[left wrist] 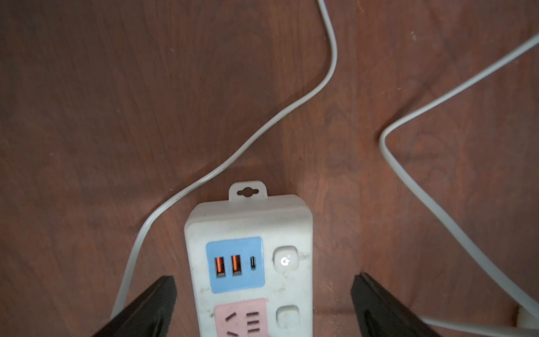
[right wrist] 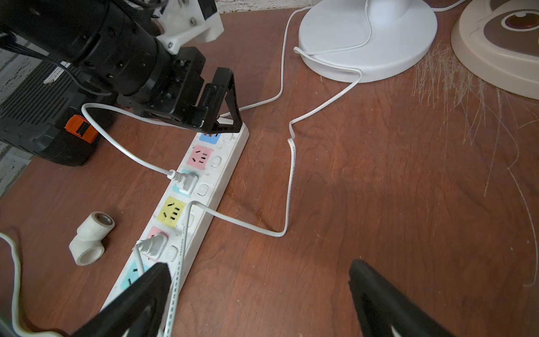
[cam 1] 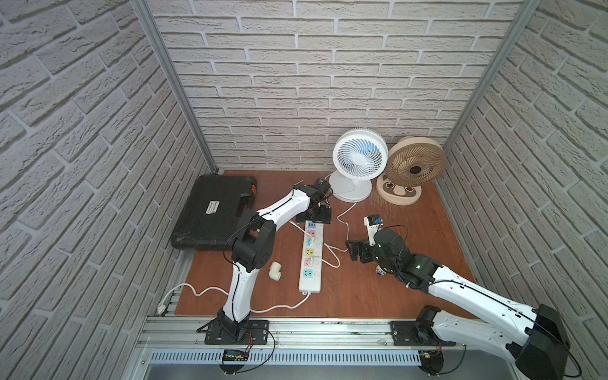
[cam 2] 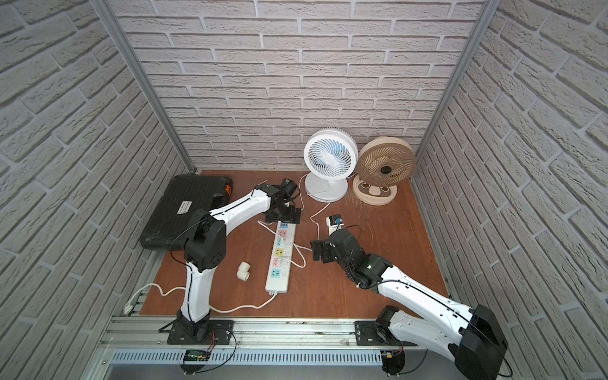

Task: Unplug the desk fan from the power strip
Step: Remove the plug from the socket.

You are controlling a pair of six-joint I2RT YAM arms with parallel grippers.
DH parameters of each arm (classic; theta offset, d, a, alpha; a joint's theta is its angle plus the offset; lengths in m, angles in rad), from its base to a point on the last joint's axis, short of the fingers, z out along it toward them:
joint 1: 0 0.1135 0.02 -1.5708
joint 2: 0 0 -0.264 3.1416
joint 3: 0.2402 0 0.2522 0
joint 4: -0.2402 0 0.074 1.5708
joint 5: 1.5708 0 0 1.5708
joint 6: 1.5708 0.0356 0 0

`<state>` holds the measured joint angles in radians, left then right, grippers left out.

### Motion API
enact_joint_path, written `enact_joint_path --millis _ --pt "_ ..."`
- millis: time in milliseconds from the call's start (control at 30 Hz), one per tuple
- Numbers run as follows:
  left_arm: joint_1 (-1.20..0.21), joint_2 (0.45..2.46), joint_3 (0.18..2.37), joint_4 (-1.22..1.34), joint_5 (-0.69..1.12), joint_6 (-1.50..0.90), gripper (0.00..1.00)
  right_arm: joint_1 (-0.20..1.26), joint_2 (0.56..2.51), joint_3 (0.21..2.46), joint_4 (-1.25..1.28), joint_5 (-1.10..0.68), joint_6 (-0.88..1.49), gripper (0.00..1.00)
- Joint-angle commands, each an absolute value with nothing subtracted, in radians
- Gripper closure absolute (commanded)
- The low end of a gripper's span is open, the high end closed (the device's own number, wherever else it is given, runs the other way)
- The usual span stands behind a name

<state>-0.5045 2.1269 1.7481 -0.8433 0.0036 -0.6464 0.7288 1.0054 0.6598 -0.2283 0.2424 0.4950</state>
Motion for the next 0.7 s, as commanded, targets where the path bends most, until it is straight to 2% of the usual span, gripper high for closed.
enact_joint_path --millis 0,400,667 --pt "-0.482 2.154 1.755 -0.850 0.033 -0.689 0.02 0.742 1.003 0.642 -0.196 0.258 0.509 0.01" --pt "-0.480 2.240 1.788 -0.871 0.041 -0.709 0.04 0.753 1.013 0.646 -0.190 0.264 0.507 0.01" --pt "-0.480 2.273 1.802 -0.881 0.038 -0.701 0.17 0.756 1.014 0.653 -0.193 0.265 0.505 0.01"
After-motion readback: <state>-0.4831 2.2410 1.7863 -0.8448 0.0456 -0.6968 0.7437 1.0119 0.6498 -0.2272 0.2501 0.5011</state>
